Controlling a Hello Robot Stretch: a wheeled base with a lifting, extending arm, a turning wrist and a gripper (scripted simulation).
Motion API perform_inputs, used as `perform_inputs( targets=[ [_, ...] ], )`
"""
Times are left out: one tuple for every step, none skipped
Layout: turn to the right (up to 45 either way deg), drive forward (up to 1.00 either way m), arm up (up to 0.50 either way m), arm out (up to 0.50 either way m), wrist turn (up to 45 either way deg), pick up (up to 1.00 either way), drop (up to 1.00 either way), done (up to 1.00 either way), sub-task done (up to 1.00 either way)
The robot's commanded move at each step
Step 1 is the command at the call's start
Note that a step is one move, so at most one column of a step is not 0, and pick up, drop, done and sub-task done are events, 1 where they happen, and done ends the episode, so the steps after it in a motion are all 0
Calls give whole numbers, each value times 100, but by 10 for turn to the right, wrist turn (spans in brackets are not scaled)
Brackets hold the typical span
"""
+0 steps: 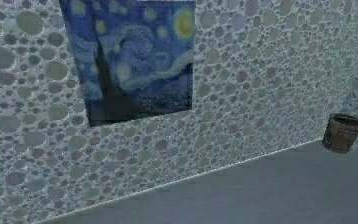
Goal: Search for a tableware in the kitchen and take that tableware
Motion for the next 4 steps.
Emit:
perform_inputs(
  targets=[
    [450,0,0,0,0,0,0,0,0],
    [0,100,0,0,0,0,0,0,0],
    [30,0,0,0,0,0,0,0,0],
    [0,70,0,0,0,0,0,0,0]
  ],
)
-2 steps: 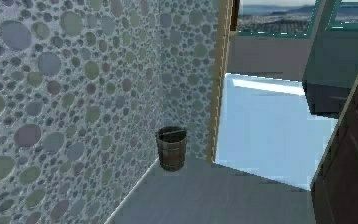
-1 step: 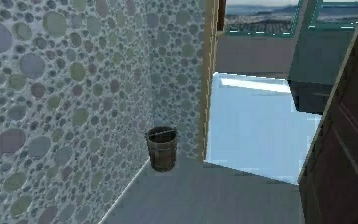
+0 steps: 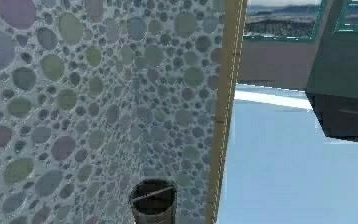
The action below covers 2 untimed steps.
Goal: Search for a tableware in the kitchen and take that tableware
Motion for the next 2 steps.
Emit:
perform_inputs(
  targets=[
    [330,0,0,0,0,0,0,0,0],
    [0,100,0,0,0,0,0,0,0]
  ],
)
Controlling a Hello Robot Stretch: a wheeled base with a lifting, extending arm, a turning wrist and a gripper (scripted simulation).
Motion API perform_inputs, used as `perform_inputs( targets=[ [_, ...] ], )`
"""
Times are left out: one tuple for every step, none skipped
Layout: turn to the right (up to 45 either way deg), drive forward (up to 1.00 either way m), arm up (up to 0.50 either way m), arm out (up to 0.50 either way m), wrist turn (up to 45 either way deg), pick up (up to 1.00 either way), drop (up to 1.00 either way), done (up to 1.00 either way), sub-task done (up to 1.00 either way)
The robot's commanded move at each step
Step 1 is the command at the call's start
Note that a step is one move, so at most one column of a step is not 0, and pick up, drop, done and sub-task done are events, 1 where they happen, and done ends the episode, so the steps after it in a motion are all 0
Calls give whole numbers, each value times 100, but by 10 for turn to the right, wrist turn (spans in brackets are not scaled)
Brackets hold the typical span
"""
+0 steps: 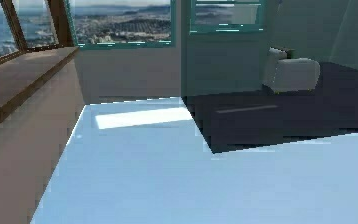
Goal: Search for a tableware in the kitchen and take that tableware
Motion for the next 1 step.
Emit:
perform_inputs(
  targets=[
    [90,0,0,0,0,0,0,0,0]
  ],
)
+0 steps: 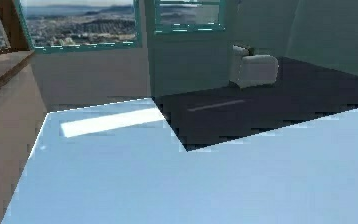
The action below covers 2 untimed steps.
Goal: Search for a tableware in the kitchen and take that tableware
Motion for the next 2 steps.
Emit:
perform_inputs(
  targets=[
    [0,25,0,0,0,0,0,0,0],
    [450,0,0,0,0,0,0,0,0]
  ],
)
